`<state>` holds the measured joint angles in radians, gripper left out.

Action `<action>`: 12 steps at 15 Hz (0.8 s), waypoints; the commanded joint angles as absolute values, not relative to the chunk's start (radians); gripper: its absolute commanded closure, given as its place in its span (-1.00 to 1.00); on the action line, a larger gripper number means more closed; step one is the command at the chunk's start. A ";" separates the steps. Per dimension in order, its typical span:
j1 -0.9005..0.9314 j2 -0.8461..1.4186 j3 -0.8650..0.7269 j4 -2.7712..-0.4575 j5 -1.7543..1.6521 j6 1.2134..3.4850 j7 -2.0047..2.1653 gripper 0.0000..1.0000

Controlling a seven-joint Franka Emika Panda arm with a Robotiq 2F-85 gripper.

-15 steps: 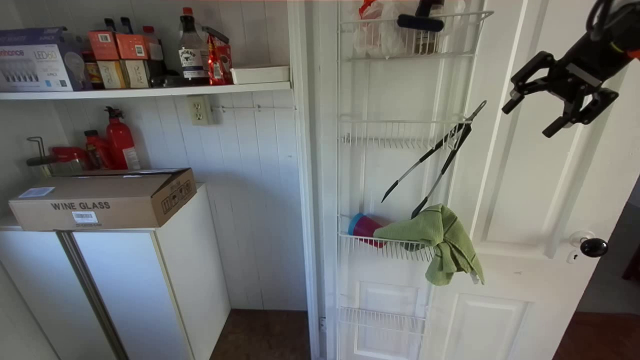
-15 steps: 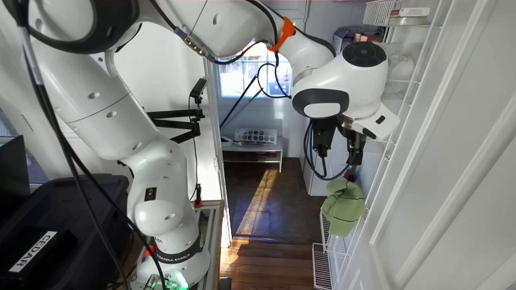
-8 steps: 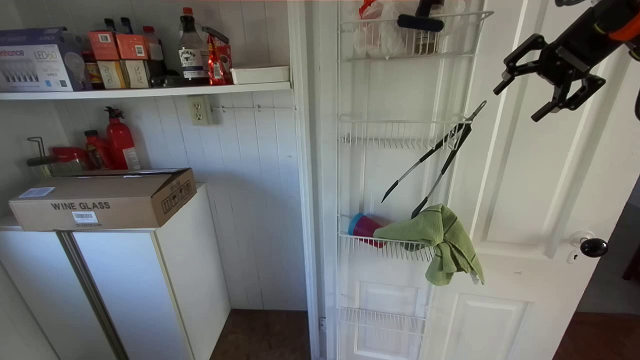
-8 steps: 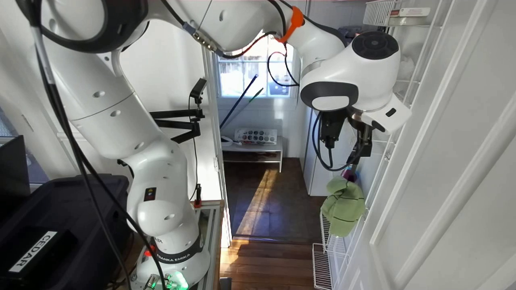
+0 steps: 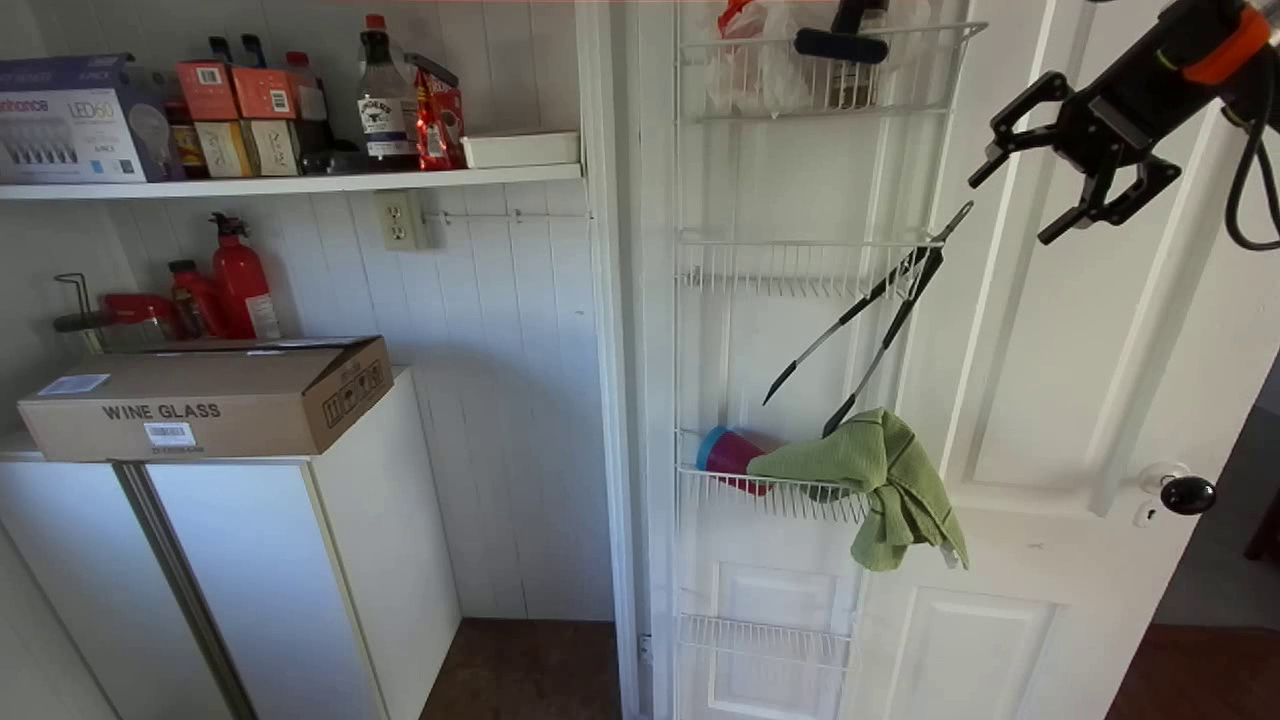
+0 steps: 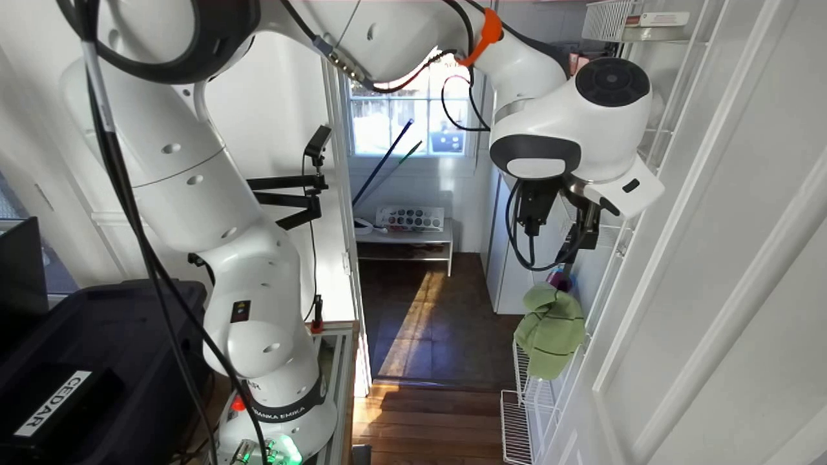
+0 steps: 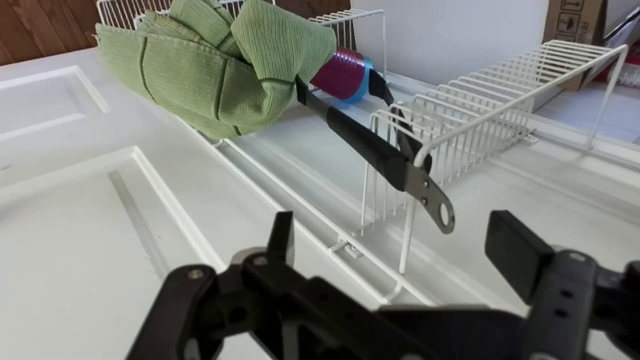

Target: Pick up the tongs from the third white rack from the bottom and hang them on the fourth white rack from the bottom

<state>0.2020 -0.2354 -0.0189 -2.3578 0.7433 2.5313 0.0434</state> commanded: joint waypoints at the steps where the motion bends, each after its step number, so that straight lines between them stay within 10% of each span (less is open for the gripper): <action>1: 0.184 -0.197 0.003 -2.324 0.804 2.524 0.017 -0.40; 12: 0.177 -0.171 0.024 -2.295 0.900 2.515 -0.036 1.00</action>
